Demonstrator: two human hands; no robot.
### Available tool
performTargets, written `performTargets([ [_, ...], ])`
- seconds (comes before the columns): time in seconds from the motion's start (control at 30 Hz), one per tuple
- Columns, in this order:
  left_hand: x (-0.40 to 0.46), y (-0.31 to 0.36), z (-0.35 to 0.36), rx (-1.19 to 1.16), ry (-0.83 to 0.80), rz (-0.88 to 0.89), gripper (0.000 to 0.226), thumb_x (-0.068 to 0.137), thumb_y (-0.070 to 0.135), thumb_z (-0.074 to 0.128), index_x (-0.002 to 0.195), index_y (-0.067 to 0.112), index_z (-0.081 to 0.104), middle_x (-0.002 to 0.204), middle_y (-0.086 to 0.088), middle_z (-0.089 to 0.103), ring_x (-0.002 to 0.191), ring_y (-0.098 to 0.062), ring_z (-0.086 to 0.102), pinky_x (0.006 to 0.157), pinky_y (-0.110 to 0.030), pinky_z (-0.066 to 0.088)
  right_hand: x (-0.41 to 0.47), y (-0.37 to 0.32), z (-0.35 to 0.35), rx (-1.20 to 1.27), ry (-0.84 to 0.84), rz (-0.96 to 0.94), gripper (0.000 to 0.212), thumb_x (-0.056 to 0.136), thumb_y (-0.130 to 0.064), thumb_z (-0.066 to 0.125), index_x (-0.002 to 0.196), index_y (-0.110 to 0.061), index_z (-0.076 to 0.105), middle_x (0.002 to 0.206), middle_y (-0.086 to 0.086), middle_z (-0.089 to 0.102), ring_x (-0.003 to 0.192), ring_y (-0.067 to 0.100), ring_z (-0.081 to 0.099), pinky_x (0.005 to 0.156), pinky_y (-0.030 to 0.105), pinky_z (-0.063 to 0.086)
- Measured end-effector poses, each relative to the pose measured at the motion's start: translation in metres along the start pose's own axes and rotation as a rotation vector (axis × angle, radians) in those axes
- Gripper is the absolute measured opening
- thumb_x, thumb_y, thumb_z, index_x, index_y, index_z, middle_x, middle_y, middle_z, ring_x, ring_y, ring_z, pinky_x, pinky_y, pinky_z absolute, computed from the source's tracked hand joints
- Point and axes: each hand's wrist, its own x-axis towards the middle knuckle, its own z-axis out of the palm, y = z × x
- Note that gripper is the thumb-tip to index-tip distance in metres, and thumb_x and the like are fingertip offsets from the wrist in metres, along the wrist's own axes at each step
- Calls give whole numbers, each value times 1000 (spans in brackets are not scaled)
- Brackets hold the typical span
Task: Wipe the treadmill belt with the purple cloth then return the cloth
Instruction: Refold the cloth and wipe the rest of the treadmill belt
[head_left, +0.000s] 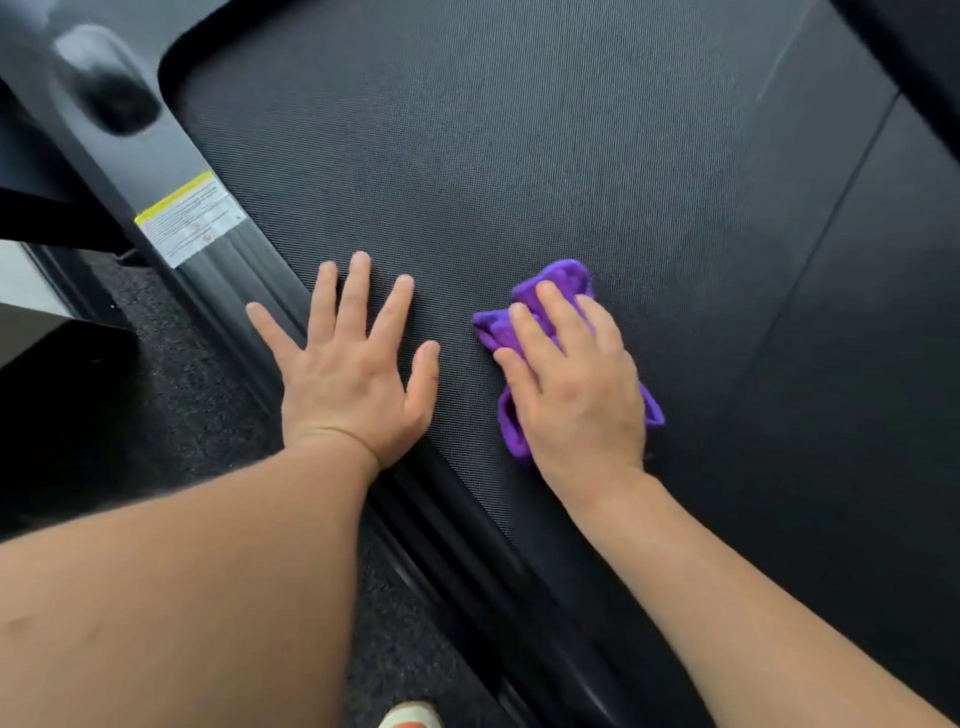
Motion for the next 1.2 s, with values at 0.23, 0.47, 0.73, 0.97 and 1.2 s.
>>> performTargets([
  [0.23,0,0,0,11,0,14,72,92,61,20,156,31,29,169,-7,14,156,-29,7,113,-78,-3,-47,19,-14,-6,-45,-177,33,100,-36,55,122,-17,70,138,5,60,127,32,54,88,44,50],
  [0.47,-1,-1,4,33,21,59,69,93,60,19,156,33,29,168,-5,16,156,-28,8,113,-77,-4,-58,62,-28,-11,-2,-128,33,99,-34,58,122,-14,70,134,9,62,118,36,58,84,47,52],
  [0.73,0,-1,7,52,78,60,67,94,62,20,154,35,33,167,-5,20,155,-29,10,113,-77,-4,-67,39,-9,-84,58,-33,33,97,-43,54,122,-26,69,136,-1,61,121,31,54,80,43,47],
  [0.97,-1,-2,8,89,89,61,64,97,60,21,154,33,31,167,-9,21,154,-30,13,115,-76,-1,-67,40,1,-82,93,-26,34,95,-47,53,120,-30,70,136,-4,61,123,30,53,80,44,47],
  [1.2,-35,32,12,30,118,82,67,96,56,27,156,27,29,167,-12,18,155,-32,13,121,-66,-1,-65,40,-1,-62,56,0,37,95,-49,50,124,-32,67,140,-5,57,128,29,50,84,46,46],
])
